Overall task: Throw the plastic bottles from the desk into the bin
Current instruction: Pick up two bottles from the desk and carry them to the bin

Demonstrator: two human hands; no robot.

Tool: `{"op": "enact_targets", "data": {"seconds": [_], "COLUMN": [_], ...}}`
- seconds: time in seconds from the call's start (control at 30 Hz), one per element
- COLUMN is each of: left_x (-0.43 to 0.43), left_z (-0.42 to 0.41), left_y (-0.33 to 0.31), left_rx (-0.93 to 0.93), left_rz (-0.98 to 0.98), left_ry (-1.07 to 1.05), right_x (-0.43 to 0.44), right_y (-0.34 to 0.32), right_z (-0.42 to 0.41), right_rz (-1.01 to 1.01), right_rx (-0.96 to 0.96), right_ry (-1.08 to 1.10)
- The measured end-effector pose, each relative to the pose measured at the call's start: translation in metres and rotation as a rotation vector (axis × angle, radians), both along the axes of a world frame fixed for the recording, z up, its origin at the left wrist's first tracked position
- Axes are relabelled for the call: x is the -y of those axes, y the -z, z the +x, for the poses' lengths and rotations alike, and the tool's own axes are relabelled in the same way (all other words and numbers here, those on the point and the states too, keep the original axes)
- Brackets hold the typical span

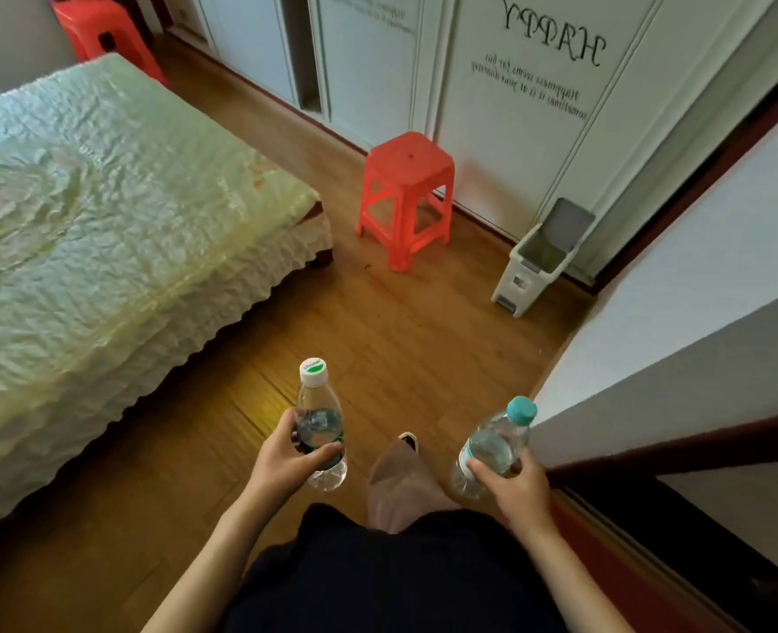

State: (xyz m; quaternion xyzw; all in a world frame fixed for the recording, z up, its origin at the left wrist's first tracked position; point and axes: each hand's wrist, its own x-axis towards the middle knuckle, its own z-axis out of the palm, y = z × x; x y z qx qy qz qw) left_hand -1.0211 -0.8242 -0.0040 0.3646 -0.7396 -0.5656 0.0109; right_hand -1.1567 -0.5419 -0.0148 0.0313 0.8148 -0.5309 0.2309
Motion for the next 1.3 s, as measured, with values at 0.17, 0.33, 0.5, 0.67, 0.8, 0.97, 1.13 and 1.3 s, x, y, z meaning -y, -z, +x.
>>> {"op": "enact_targets", "data": {"seconds": [0.17,0.33,0.5,0.67,0.8,0.97,1.13,1.3], "left_x": [0.052,0.104,0.151,0.213,0.257,0.28,0.252,0.198], "left_z": [-0.105,-0.188,-0.268,-0.381,-0.493,-0.63,-0.734,-0.81], "left_y": [-0.013,-0.02,-0.005,0.016,0.005,-0.014,-0.02,-0.006], "left_rx": [0.011,0.043,0.096,0.096,0.05,0.031,0.027,0.059], "left_rz": [-0.035,-0.076,-0.063,-0.083,-0.089,-0.099,-0.069,-0.08], "left_ry": [-0.025,-0.022,0.004,0.058,0.176,0.389,0.578,0.729], "right_x": [0.057,0.113,0.16,0.204,0.231,0.234,0.206,0.163], "right_y": [-0.012,-0.027,-0.024,-0.005,-0.013,-0.028,-0.024,-0.006], "right_z": [-0.116,-0.218,-0.301,-0.39,-0.462,-0.532,-0.573,-0.609], "right_rz": [-0.012,-0.035,-0.048,-0.025,0.002,0.086,0.164,0.229], "right_rx": [-0.018,-0.058,-0.031,-0.034,-0.044,-0.051,0.021,0.117], "right_ry": [-0.05,-0.131,-0.112,-0.02,0.101,0.293,0.485,0.606]}}
